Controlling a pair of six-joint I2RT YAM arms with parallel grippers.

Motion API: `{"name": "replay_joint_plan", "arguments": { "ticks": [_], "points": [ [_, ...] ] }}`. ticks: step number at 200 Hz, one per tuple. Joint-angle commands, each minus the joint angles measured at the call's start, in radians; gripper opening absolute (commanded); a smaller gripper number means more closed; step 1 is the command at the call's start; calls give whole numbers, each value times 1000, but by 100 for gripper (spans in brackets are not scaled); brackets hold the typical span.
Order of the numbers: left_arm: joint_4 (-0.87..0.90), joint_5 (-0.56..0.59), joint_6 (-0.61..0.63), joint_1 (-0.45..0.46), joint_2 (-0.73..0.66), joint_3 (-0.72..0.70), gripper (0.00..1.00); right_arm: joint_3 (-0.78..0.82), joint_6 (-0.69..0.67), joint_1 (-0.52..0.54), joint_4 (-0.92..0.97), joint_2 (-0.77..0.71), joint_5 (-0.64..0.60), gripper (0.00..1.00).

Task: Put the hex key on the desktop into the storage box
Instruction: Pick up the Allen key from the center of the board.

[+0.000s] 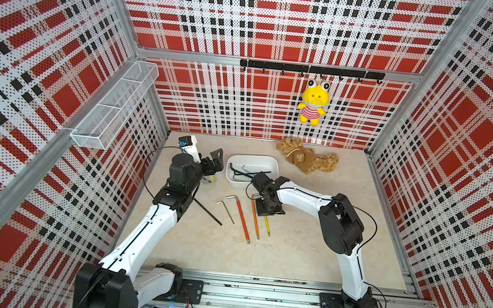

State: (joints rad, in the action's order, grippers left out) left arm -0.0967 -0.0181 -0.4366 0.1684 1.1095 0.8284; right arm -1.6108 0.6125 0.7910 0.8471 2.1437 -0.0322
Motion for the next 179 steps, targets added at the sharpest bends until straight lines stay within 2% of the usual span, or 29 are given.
{"name": "replay_joint_plan", "arguments": {
  "ticks": [1,64,106,130,157,179],
  "points": [
    [-14,-9,21,-10,-21,-5,99,73,23,11,0,0,-2,0],
    [-17,-9,18,-13,-21,-14,99,85,-2,11,-38,-76,-68,0],
    [-20,2,15,-13,-25,-23,99,176,-53,10,-152,-249,-163,0],
    [-21,9,21,-13,-28,-28,99,188,-208,10,-189,-326,-159,0],
    [-21,9,24,-14,-25,-25,99,105,-356,-7,-156,-348,-156,0],
    [-21,10,25,-13,-24,-25,99,3,-597,-13,-158,-323,-71,0]
  ]
}}
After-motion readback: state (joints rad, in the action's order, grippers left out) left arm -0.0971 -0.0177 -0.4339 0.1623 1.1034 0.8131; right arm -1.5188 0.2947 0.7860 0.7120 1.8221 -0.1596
